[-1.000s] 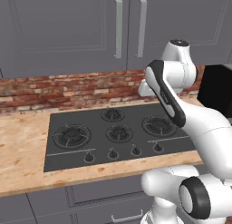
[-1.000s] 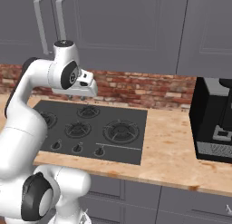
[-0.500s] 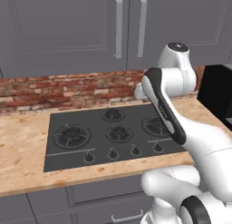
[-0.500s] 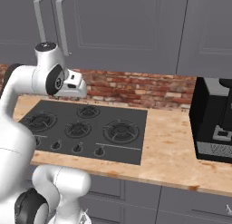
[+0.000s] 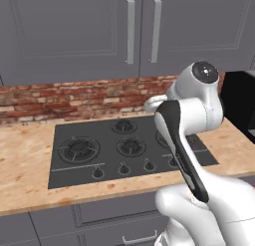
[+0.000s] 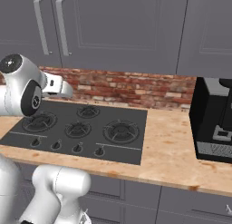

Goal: Open the cabinet, retrieve the rolling pin, and place it next to the meat on the cutting board to prepare for tenderizing.

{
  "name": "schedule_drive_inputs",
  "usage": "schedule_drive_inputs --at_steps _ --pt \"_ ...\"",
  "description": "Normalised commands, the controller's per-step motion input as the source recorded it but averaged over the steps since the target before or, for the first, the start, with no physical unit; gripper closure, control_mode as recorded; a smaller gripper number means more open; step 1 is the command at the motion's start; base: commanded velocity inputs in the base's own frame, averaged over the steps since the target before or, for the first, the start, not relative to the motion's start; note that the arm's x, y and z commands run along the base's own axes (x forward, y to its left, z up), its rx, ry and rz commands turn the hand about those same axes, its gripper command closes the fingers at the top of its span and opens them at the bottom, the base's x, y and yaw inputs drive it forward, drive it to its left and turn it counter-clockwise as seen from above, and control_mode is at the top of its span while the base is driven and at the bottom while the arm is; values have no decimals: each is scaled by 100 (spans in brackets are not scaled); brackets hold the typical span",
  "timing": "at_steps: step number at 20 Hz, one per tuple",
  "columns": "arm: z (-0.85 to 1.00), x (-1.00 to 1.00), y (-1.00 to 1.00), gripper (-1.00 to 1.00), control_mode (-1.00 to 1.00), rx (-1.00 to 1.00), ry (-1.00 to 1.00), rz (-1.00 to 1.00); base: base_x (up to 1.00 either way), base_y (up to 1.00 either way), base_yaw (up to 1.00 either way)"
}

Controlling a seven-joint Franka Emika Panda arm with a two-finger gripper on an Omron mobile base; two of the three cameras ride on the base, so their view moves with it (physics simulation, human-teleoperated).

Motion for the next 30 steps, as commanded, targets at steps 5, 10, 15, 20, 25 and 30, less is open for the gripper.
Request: schedule_drive_inputs --at_steps 5,10,15,20,25,30 --pt "56 5 13 -100 -100 0 -24 0 0 0 0" --pt "56 22 5 -100 -100 0 -18 0 0 0 0" --pt "60 23 0 -100 -100 0 -17 0 0 0 0" --pt "60 22 0 -100 -100 -1 -24 0 0 0 0" --pt "42 7 2 -100 -100 -3 -25 0 0 0 0" --pt "3 19 6 -100 -100 0 -2 0 0 0 0"
